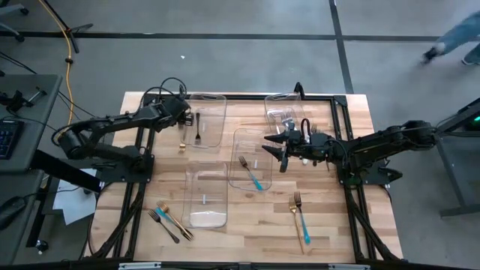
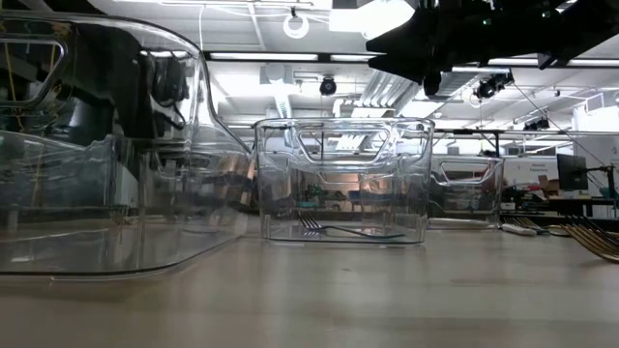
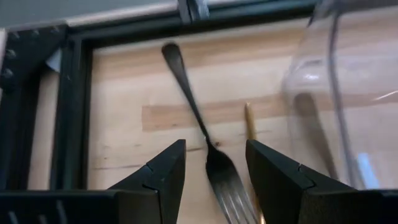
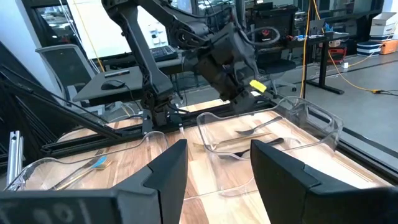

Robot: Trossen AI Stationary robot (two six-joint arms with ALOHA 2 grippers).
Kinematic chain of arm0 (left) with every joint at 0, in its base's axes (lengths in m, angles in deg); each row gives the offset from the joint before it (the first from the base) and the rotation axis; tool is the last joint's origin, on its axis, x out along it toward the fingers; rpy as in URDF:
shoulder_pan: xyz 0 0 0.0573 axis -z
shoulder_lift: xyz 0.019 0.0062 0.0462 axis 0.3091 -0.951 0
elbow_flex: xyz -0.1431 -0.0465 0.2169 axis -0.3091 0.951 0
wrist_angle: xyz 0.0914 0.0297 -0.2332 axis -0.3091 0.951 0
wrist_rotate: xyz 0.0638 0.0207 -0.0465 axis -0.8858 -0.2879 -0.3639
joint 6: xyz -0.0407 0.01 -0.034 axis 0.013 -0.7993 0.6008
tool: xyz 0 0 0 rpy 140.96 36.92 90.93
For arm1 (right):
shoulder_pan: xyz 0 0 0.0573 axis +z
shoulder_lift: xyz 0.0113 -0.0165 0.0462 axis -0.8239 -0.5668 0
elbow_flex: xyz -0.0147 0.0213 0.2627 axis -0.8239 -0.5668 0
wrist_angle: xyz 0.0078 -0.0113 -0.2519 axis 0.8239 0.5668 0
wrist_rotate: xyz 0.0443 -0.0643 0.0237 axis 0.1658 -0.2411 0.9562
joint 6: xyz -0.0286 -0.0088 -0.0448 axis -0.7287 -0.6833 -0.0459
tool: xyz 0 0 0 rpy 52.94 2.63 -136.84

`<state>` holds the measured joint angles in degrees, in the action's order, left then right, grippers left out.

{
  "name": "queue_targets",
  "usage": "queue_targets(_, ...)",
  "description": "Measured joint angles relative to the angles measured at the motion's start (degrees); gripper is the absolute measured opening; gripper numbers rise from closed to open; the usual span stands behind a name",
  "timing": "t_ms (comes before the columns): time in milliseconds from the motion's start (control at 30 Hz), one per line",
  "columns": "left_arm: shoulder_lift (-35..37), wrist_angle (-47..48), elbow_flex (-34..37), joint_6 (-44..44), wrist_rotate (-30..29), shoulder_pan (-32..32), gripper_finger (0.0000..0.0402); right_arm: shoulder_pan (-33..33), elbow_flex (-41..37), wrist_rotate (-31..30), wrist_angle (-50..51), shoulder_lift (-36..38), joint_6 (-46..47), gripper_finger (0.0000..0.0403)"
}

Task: Sort silverware by color (type)
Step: Put the black fork into the top left transparent bin

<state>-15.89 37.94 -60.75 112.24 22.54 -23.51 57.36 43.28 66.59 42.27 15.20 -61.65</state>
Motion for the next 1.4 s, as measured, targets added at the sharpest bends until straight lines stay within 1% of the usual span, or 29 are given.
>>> queue_targets(133,3.23,2.01,-0.04,-0.08,-3.05,0.00,0.0156,0.00,0.00,0.00,0.00,0.00,0.12,0.0171)
queue_targets(233,5.12,5.83,-0.04,0.35,-6.27,0.00,0.0134,0.00,0.00,0.00,0.00,0.00,0.96,0.0171)
queue_targets(333,6.57,10.04,-0.04,2.26,-10.70,0.18,0.0092,0.00,0.00,0.00,0.00,0.00,0.93,0.0171)
queue_targets(433,6.79,12.92,-0.05,1.50,-14.39,0.73,0.0027,0.00,0.00,0.00,0.00,0.00,0.93,0.0171)
queue_targets(500,6.23,13.39,-0.06,1.01,-15.05,1.29,0.0009,0.00,0.00,0.00,0.00,0.00,0.93,0.0171)
queue_targets(600,4.46,13.51,-0.05,1.42,-15.78,2.56,0.0007,0.00,0.00,0.00,0.00,0.00,0.93,0.0171)
queue_targets(800,-0.40,14.61,-0.04,3.63,-19.29,4.27,0.0001,0.00,0.00,0.00,0.00,0.00,1.52,0.0171)
queue_targets(933,-2.03,15.02,-0.04,6.02,-21.32,4.98,0.0001,0.00,0.00,0.00,0.00,0.00,2.11,0.0171)
queue_targets(1033,-2.67,14.94,-0.06,6.24,-21.27,5.51,0.0001,0.02,0.00,0.00,0.00,0.00,2.05,0.0171)
queue_targets(1133,-2.77,14.01,-0.05,6.32,-19.80,6.51,0.0001,0.00,0.00,0.00,0.00,0.00,1.98,0.0171)
queue_targets(1400,-2.77,7.15,-0.05,5.85,-16.62,9.29,0.0000,0.00,0.00,0.00,0.00,0.00,1.96,0.0171)
